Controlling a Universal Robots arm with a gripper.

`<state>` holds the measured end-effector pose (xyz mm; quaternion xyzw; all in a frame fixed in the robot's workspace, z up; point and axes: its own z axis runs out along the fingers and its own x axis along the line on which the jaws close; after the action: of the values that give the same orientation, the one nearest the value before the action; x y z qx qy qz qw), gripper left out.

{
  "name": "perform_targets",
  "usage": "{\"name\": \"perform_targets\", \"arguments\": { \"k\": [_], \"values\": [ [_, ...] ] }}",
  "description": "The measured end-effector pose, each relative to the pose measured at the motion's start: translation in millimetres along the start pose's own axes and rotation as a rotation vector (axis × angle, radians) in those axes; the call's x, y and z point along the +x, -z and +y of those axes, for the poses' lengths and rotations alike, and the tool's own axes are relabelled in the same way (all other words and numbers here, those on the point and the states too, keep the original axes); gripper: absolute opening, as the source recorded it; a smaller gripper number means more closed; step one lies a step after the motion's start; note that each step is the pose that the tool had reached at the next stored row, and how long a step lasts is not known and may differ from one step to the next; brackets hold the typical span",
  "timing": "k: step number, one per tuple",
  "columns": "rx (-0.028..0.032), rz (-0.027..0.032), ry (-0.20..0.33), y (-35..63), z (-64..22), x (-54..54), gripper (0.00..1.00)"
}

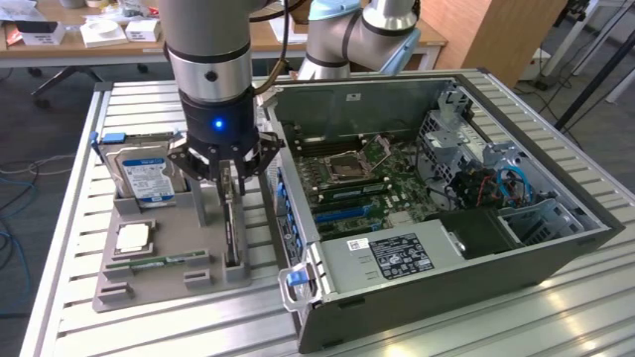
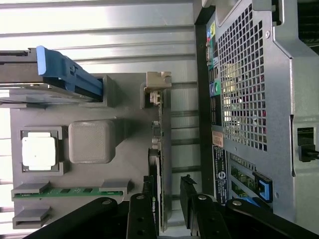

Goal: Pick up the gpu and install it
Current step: 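Pick up the gpu and move the gpu toward the slot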

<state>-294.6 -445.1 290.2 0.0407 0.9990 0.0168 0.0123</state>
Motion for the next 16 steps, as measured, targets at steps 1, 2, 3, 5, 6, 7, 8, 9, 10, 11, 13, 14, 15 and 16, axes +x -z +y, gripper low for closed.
{"name": "perform_targets", "arguments": {
  "k": [1, 2, 3, 5, 6, 7, 8, 9, 10, 11, 13, 14, 15, 16],
  "values": [
    [0.0001, 0.0001, 0.000, -0.4, 0.0, 0.0, 0.36],
    [0.0003, 0.0003, 0.000, -0.4, 0.0, 0.0, 0.36],
    [0.0003, 0.0003, 0.000, -0.4, 0.0, 0.1, 0.36],
    [0.0001, 0.0000, 0.000, -0.6, 0.0, 0.0, 0.36],
    [0.0001, 0.0000, 0.000, -0.6, 0.0, 0.0, 0.36],
    [0.0001, 0.0001, 0.000, -0.6, 0.0, 0.0, 0.36],
    [0.0001, 0.0001, 0.000, -0.6, 0.0, 0.0, 0.36],
    [0.0001, 0.0001, 0.000, -0.7, 0.0, 0.0, 0.36],
    [-0.0003, -0.0002, 0.000, -1.5, 0.0, 0.0, 0.36],
    [-0.0002, -0.0002, 0.000, -2.4, -0.1, 0.0, 0.36],
    [0.0001, 0.0000, 0.000, -4.2, -0.2, 0.1, 0.36],
    [0.0000, 0.0001, 0.000, -4.8, -0.2, 0.1, 0.36],
    [0.0002, 0.0002, 0.000, -5.2, -0.2, 0.2, 0.36],
    [0.0002, 0.0002, 0.000, -5.5, -0.2, 0.2, 0.36]
  ]
}}
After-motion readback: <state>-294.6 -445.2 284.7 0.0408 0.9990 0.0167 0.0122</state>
